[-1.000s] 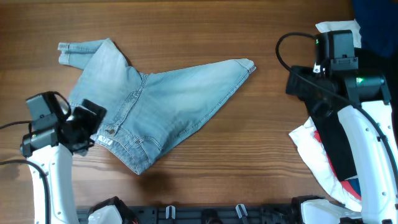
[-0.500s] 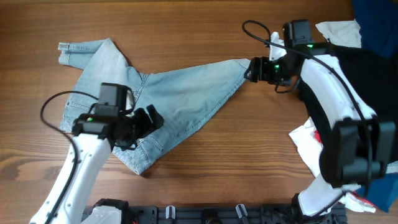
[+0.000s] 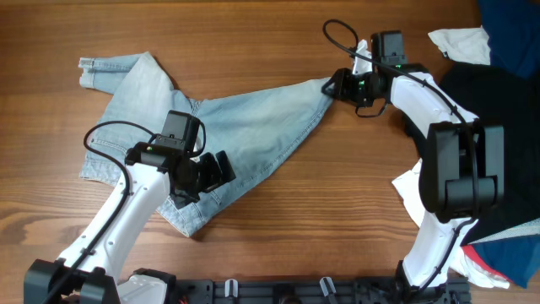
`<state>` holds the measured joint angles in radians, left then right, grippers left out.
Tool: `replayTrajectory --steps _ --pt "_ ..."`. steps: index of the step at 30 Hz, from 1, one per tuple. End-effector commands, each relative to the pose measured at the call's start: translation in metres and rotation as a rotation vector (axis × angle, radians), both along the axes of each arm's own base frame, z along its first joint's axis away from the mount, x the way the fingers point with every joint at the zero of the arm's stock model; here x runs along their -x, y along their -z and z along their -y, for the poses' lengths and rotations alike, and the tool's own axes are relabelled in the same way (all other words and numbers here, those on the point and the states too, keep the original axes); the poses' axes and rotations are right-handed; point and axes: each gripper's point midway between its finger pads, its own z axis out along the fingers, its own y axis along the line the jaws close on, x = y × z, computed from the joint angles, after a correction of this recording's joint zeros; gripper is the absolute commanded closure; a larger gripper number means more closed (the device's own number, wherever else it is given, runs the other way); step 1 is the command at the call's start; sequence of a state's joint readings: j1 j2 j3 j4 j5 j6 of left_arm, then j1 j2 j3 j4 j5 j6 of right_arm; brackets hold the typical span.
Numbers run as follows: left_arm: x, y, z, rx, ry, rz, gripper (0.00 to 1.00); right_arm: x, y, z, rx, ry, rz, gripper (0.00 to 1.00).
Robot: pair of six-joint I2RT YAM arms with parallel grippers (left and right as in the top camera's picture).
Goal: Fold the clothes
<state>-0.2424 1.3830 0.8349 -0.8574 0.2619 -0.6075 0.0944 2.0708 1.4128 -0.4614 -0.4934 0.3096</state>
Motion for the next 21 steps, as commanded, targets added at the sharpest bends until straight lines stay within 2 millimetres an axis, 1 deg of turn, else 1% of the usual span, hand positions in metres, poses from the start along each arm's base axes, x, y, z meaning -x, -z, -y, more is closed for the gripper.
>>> replayTrajectory --steps 1,2,3,4,6,7,9,10,12,13,15,16,17,20,21 --pt "0.011 -0.002 0.016 0.093 0.010 -0.054 0.01 0.005 0.014 0.014 0.053 0.038 -0.049 0.96" --pt "0.014 -0.004 0.019 0.114 0.013 -0.068 0.00 0.006 0.014 0.024 0.089 0.062 -0.060 0.96" --pt "0.018 -0.005 0.022 0.132 0.015 -0.085 0.00 0.008 0.009 0.039 0.126 0.093 -0.063 0.96" --pt "0.022 -0.005 0.022 0.140 -0.001 -0.112 0.00 0.007 -0.005 0.055 0.157 0.121 -0.042 0.96" --pt "0.031 -0.004 0.022 0.133 -0.022 -0.154 0.00 0.004 -0.044 0.082 0.196 0.158 0.038 0.96" --pt "0.033 -0.005 0.025 0.139 -0.017 -0.162 0.00 0.005 -0.060 0.094 0.223 0.187 0.069 0.96" --pt "0.039 -0.006 0.034 0.155 0.003 -0.181 0.00 0.014 -0.088 0.121 0.302 0.258 0.101 0.96" --pt "0.043 -0.006 0.039 0.150 0.024 -0.186 0.00 0.021 -0.099 0.130 0.336 0.282 0.104 0.96" --pt "0.042 -0.002 0.041 0.098 0.042 -0.159 0.00 0.035 -0.104 0.139 0.392 0.284 0.081 0.96" --pt "0.039 0.000 0.039 0.060 0.033 -0.138 0.00 0.040 -0.102 0.141 0.409 0.278 0.061 0.96" --pt "0.027 0.004 0.031 -0.021 -0.016 -0.083 0.00 0.051 -0.093 0.145 0.438 0.278 0.008 0.96" --pt "0.015 0.005 0.027 -0.055 -0.061 -0.035 0.00 0.055 -0.089 0.145 0.442 0.272 -0.014 0.96" --pt "0.004 0.004 0.027 -0.053 -0.101 0.002 0.01 0.058 -0.087 0.145 0.444 0.268 -0.026 0.96" --pt "-0.011 0.001 0.033 -0.022 -0.129 0.055 0.02 0.061 -0.085 0.145 0.445 0.265 -0.040 0.96" --pt "-0.016 0.000 0.036 -0.011 -0.133 0.076 0.04 0.062 -0.085 0.145 0.445 0.264 -0.043 0.96"
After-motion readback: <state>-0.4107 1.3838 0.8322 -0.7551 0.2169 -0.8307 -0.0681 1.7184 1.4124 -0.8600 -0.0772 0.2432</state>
